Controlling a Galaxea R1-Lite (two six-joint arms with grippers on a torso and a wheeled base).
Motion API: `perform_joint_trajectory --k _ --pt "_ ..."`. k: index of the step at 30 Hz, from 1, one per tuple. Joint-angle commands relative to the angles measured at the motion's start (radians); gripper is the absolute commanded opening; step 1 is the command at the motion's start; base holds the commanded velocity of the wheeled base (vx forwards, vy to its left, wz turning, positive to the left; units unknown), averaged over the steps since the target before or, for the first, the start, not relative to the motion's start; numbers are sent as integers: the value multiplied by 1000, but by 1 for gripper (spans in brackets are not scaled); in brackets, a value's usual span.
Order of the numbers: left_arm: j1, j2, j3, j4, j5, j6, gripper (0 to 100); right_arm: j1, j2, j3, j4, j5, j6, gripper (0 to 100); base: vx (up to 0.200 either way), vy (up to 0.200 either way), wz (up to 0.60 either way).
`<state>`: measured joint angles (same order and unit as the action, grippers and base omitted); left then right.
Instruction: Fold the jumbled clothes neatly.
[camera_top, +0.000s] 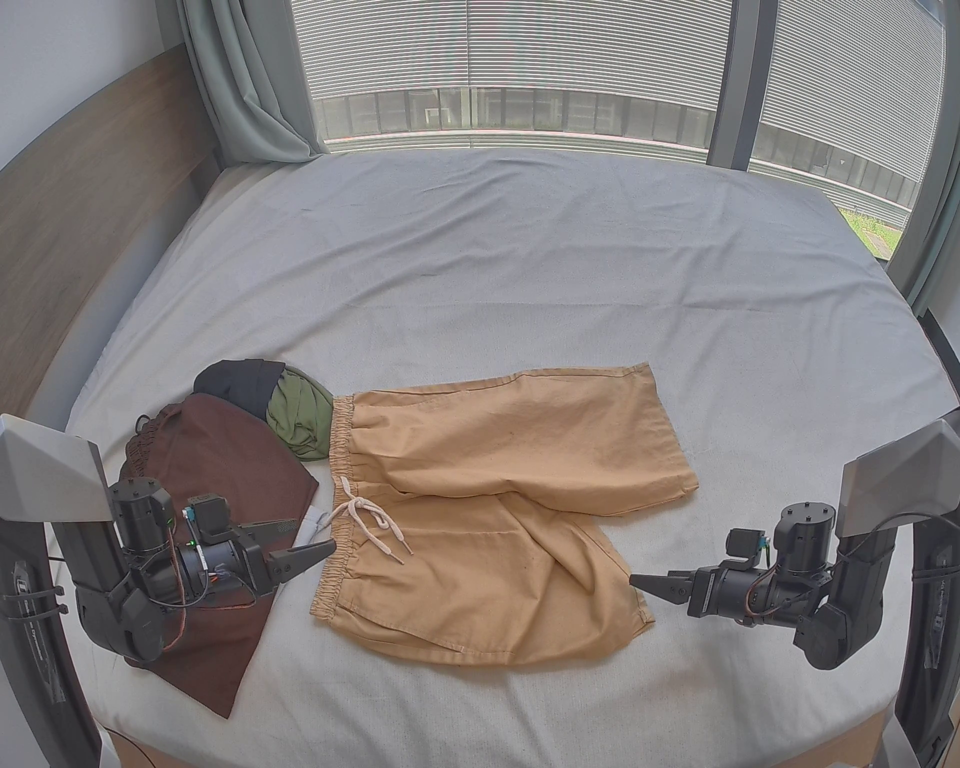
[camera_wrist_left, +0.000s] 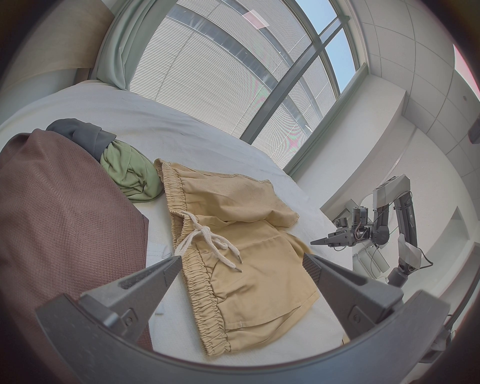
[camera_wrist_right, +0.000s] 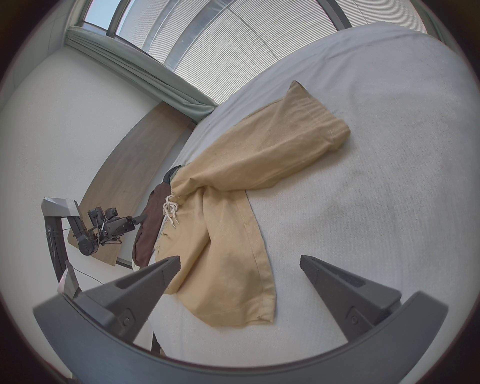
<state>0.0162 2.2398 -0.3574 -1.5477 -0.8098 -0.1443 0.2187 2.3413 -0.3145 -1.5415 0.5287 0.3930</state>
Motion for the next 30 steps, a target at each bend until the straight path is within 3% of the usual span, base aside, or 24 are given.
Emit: perform_joint_trajectory --k 1,11,30 --pt "4 0 -2 0 0 -1 100 5 32 9 0 0 -2 100 0 0 0" --pt "4 3 -2 0 0 0 100 8 85 40 0 2 -56 100 0 0 0" --pt "4 1 -2 0 -3 2 100 56 127 28 -2 22 -57 100 0 0 0"
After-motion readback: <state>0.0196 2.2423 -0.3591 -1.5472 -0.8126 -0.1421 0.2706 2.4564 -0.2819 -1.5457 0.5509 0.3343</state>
